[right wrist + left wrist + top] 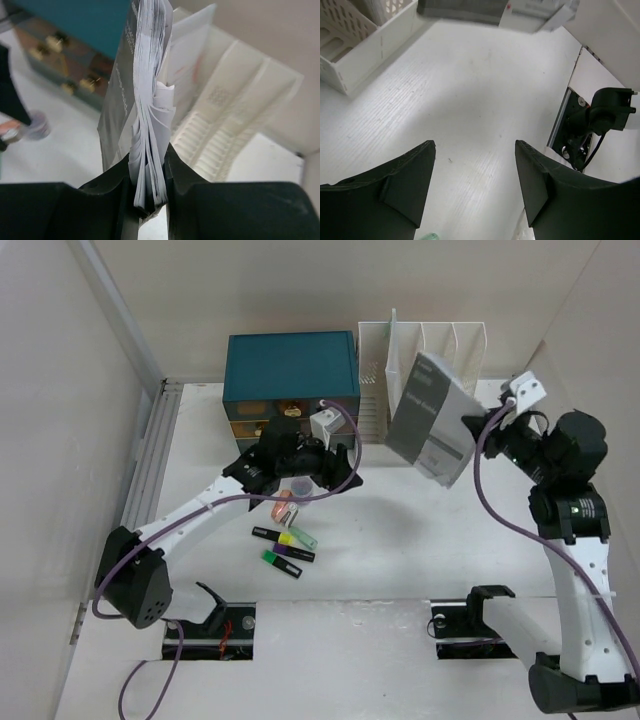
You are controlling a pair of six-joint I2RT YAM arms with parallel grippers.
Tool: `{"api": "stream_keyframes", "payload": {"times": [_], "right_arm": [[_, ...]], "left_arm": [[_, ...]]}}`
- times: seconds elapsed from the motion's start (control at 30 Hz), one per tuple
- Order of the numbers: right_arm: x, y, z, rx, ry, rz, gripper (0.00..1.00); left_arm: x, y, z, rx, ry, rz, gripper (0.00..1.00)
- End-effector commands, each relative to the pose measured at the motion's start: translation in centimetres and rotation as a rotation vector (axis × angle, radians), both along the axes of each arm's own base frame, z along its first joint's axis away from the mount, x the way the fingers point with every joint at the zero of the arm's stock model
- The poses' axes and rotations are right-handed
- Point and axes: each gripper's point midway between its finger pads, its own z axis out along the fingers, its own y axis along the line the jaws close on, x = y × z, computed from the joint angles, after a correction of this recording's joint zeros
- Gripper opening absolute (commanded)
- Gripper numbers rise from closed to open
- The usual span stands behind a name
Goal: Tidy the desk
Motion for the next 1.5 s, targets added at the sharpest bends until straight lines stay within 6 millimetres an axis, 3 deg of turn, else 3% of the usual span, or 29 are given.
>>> {"api": "stream_keyframes", "payload": {"times": [0.0,0.1,0.37,0.7,0.87,0.9,1.07,1.13,1.3,1.47], "right_arm": [[-0.2,-4.0,10.7,0.095,-0.314,-0.258,0.00],[0.1,-7.9,12.8,0.171,-0.365,-0.484,0.00],[2.9,-10.5,13.7,0.262,-0.373,-0.637,0.00],[8.6,-9.5,11.6,0.275,-0.380,-0.625,0.00],[11.1,-7.9,11.1,0.270,-0.397,-0.627,0.00],[11.0,-7.5,11.8,0.281,-0.415,-0.616,0.00],[13.5,-6.4,10.1,0.248,-0.402,-0.637,0.00],[13.7,-5.8,10.7,0.239,-0.444,-0.663,0.00],[14.6,-5.8,9.8,0.195,-0.454,-0.724,0.00],[11.9,-5.3,10.3,0.202,-0.487,-0.652,0.00]], "left_arm": [[-0.4,0.8,3.0,-0.057,-0.100,-0.017,0.62],[-0.5,1.1,3.5,-0.058,-0.120,-0.009,0.63],[-0.4,1.4,2.8,-0.026,-0.115,0.003,0.63],[-0.6,2.5,5.1,-0.045,-0.193,0.041,0.79],[-0.6,2.7,5.5,-0.049,-0.203,0.050,0.84],[-0.6,2.7,5.5,-0.049,-0.203,0.050,0.84],[-0.7,2.8,5.8,-0.055,-0.210,0.051,0.86],[-0.7,2.8,5.6,-0.046,-0.211,0.048,0.86],[-0.6,3.0,5.2,-0.034,-0.214,0.055,0.87],[-0.4,3.0,5.2,-0.031,-0.216,0.063,0.87]]}}
